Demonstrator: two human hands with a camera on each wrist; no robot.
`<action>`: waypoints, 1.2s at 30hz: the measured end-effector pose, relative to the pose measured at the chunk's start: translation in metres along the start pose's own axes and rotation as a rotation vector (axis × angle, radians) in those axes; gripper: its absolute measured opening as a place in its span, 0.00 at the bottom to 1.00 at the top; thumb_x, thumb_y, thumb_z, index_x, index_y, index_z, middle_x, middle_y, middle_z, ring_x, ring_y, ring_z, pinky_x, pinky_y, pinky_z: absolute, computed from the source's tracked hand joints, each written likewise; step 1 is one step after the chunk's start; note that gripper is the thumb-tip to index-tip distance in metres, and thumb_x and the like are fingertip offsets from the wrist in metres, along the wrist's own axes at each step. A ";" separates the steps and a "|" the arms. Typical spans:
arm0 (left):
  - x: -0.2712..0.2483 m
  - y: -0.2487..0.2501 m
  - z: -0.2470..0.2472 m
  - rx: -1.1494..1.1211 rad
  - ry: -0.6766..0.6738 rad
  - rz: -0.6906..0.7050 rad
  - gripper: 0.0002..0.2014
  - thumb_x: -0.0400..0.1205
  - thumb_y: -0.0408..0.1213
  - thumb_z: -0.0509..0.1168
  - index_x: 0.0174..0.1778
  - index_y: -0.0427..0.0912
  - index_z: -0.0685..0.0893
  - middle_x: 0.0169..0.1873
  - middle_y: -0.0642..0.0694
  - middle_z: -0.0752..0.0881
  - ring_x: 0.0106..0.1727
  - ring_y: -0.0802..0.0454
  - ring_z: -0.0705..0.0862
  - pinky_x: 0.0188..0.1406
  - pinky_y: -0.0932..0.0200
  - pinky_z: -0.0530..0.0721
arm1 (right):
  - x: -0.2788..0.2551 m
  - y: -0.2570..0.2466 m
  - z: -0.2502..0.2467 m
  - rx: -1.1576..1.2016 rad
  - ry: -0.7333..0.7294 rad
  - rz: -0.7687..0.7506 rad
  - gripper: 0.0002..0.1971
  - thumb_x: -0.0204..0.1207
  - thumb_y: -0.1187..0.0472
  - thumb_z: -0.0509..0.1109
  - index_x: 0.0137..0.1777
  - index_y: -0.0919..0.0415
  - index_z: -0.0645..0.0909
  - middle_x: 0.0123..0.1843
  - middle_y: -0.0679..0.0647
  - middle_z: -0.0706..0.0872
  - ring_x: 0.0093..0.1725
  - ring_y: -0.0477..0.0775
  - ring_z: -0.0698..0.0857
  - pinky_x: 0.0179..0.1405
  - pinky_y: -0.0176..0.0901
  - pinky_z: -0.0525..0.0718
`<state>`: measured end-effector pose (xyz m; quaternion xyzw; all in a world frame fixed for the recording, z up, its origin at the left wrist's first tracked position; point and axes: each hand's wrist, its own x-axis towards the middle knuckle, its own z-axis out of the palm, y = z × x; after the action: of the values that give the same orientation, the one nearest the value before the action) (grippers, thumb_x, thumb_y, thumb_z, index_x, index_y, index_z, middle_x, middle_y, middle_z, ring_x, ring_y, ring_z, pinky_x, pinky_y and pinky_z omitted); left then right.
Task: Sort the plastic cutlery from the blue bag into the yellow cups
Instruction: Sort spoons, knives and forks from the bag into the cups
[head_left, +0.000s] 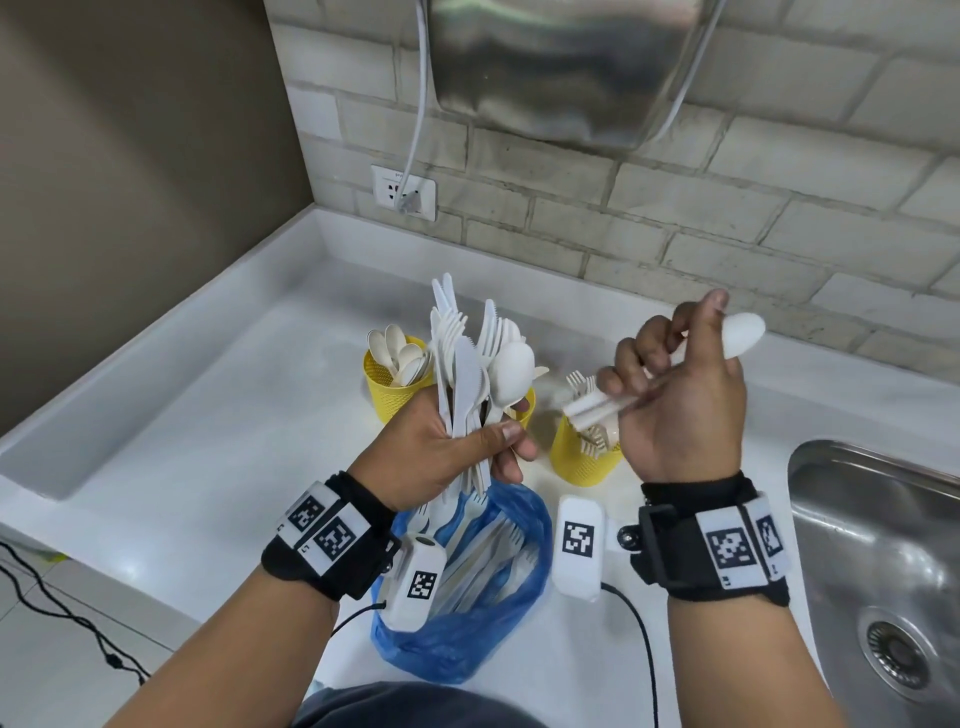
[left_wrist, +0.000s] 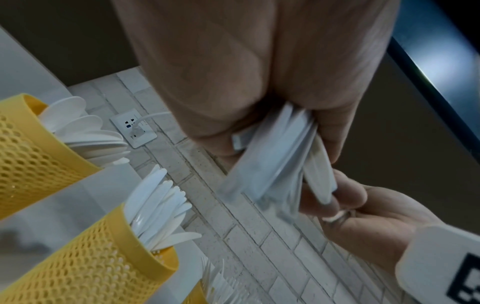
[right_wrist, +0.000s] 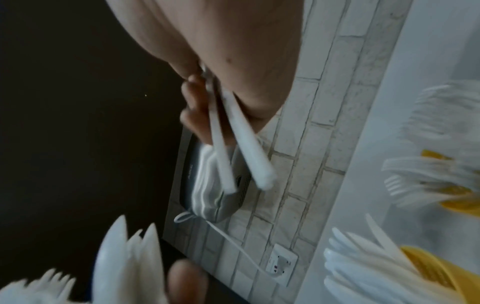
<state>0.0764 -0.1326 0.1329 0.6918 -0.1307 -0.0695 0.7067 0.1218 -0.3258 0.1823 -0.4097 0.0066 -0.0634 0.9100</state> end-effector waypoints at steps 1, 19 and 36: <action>0.000 0.000 0.000 0.004 -0.004 -0.005 0.03 0.88 0.27 0.64 0.55 0.35 0.82 0.42 0.37 0.91 0.37 0.38 0.89 0.45 0.43 0.90 | 0.002 -0.003 -0.003 -0.047 0.005 -0.003 0.19 0.90 0.46 0.60 0.38 0.53 0.72 0.27 0.50 0.61 0.21 0.48 0.61 0.22 0.37 0.67; -0.001 -0.002 0.005 -0.053 -0.036 -0.029 0.08 0.87 0.28 0.64 0.61 0.32 0.83 0.49 0.32 0.92 0.42 0.38 0.91 0.47 0.40 0.91 | -0.014 0.017 0.001 -0.477 -0.216 0.031 0.10 0.82 0.74 0.70 0.40 0.65 0.84 0.19 0.48 0.72 0.15 0.45 0.67 0.20 0.34 0.68; 0.004 -0.002 0.012 -0.271 -0.004 -0.176 0.04 0.88 0.32 0.64 0.55 0.35 0.81 0.43 0.32 0.89 0.32 0.42 0.88 0.35 0.52 0.89 | -0.006 0.030 0.004 -0.317 -0.031 0.139 0.18 0.85 0.50 0.69 0.36 0.59 0.77 0.30 0.58 0.76 0.30 0.60 0.79 0.36 0.52 0.79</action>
<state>0.0776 -0.1450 0.1310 0.5987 -0.0605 -0.1494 0.7846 0.1190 -0.3029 0.1623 -0.5474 0.0308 0.0078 0.8363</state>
